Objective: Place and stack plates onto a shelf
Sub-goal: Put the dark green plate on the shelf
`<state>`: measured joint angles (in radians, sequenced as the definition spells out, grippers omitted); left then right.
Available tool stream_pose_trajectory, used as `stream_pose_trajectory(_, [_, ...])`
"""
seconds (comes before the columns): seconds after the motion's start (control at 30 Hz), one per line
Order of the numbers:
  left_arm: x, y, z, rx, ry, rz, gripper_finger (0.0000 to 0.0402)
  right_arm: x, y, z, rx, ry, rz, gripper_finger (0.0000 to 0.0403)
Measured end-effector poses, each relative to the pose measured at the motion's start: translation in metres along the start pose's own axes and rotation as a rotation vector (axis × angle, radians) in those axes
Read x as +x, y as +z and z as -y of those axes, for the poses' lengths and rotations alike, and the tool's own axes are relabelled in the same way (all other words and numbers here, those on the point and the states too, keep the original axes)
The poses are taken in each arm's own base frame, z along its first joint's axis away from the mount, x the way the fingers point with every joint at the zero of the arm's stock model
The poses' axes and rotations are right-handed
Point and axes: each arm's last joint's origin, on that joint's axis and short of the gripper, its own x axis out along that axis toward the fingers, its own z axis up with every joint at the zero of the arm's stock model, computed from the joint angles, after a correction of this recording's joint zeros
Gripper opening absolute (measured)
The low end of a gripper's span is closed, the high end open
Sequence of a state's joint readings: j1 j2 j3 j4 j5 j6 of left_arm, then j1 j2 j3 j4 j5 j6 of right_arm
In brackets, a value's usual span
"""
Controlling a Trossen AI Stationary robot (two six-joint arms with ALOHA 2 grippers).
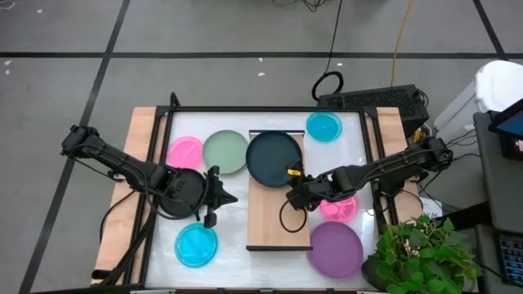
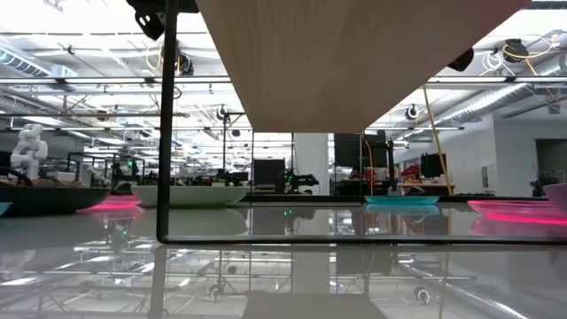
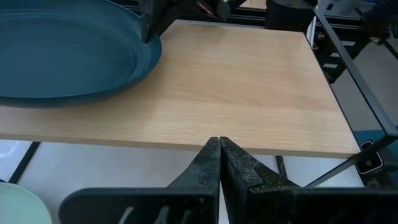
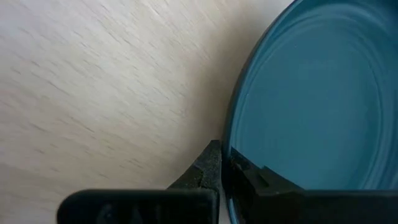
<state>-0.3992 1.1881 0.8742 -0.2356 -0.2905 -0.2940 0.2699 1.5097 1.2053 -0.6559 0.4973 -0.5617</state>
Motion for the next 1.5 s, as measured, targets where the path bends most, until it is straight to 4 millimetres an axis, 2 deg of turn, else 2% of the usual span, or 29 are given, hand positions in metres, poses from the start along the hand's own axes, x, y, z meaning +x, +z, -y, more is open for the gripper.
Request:
stream_pose_trajectory(0.53, [0.000,0.000,0.000,0.000,0.000,0.000,0.0003,0.000,-0.001,0.000,0.014,-0.040,-0.037,0.0043])
stream_pose_trajectory(1.13, [0.000,0.000,0.000,0.003,0.000,0.000,0.0003,-0.006,-0.002,-0.008,-0.022,-0.104,-0.107,0.0045])
stream_pose_trajectory(1.5, [0.000,0.000,0.000,0.002,0.000,0.000,0.0003,-0.015,-0.008,-0.005,0.035,-0.106,-0.109,0.0045])
